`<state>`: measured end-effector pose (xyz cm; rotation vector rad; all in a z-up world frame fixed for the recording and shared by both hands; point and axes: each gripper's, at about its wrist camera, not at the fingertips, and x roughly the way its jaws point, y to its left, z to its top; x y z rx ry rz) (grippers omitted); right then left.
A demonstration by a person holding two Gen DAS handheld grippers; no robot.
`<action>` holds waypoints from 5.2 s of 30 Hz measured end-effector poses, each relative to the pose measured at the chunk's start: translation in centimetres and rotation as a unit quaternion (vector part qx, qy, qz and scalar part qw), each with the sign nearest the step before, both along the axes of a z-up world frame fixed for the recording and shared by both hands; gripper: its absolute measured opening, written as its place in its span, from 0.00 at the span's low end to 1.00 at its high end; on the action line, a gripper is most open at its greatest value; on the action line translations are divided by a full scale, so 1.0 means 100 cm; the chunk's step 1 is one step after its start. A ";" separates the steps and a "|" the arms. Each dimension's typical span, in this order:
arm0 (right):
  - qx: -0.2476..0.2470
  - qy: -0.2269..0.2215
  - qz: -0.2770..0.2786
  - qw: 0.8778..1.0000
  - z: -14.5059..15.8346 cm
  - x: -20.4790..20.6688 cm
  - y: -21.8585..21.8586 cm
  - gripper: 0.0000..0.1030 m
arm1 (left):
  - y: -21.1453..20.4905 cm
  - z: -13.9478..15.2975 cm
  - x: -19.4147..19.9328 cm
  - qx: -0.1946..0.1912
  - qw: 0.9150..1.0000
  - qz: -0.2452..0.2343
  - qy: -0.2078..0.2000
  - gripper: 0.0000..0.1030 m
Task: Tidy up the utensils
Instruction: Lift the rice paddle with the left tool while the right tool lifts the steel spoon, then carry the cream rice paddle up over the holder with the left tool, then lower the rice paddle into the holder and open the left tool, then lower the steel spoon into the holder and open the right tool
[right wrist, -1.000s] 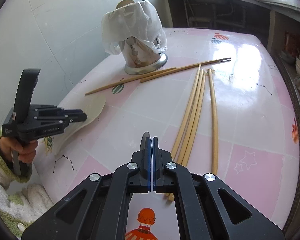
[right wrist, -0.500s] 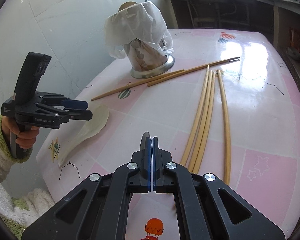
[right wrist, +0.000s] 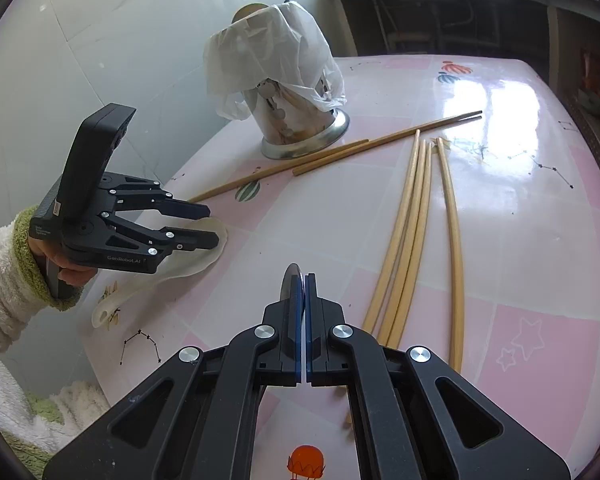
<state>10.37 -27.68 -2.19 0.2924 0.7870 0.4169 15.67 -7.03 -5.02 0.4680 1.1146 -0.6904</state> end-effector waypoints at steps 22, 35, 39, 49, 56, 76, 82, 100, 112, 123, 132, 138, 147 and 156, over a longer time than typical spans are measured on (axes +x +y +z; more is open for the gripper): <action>0.013 -0.005 -0.019 1.000 0.005 -0.003 -0.004 0.00 | 0.009 0.017 -0.005 -0.050 0.998 -0.004 0.032 0.07; -0.001 -0.052 -0.065 0.997 0.050 -0.025 -0.007 0.00 | 0.034 0.092 -0.040 -0.106 0.992 0.019 -0.071 0.01; -0.004 -0.068 -0.079 0.995 0.066 -0.027 -0.009 0.00 | 0.044 0.138 -0.044 -0.132 0.982 0.027 -0.135 0.01; 0.011 -0.103 -0.106 0.989 0.099 -0.026 -0.018 0.00 | 0.055 0.247 -0.015 -0.197 0.934 0.089 -0.283 0.01; 0.021 -0.112 -0.113 0.987 0.106 -0.020 -0.029 0.00 | 0.040 0.291 0.031 -0.216 0.894 0.149 -0.364 0.01; 0.050 -0.074 -0.116 0.989 0.087 0.019 -0.055 0.00 | -0.018 0.193 0.092 -0.141 0.867 0.137 -0.459 0.01; 0.056 -0.069 -0.115 0.989 0.083 0.024 -0.057 0.00 | -0.013 0.167 0.082 -0.131 0.873 0.115 -0.456 0.01; 0.060 -0.088 -0.114 0.988 0.093 0.009 -0.057 0.00 | -0.019 0.137 0.041 -0.034 0.906 0.070 -0.416 0.02; 0.053 -0.103 -0.117 0.986 0.105 -0.005 -0.054 0.00 | -0.014 0.154 0.082 -0.084 0.965 0.105 -0.224 0.18; 0.010 -0.154 -0.122 0.980 0.150 0.005 -0.056 0.00 | 0.047 0.175 0.074 -0.216 0.948 0.163 -0.166 0.47; -0.052 -0.252 -0.124 0.958 0.237 0.035 -0.057 0.00 | 0.101 0.176 0.038 -0.265 0.925 0.194 -0.192 0.60; -0.057 -0.295 -0.118 0.947 0.280 0.075 -0.056 0.00 | 0.122 0.160 0.016 -0.264 0.921 0.212 -0.194 0.70; -0.051 -0.286 -0.073 0.954 0.279 0.155 -0.009 0.00 | 0.145 0.132 -0.007 -0.243 0.921 0.235 -0.196 0.78; -0.140 -0.266 -0.044 0.953 0.239 0.194 0.052 0.00 | 0.168 0.123 -0.003 -0.235 0.916 0.261 -0.195 0.78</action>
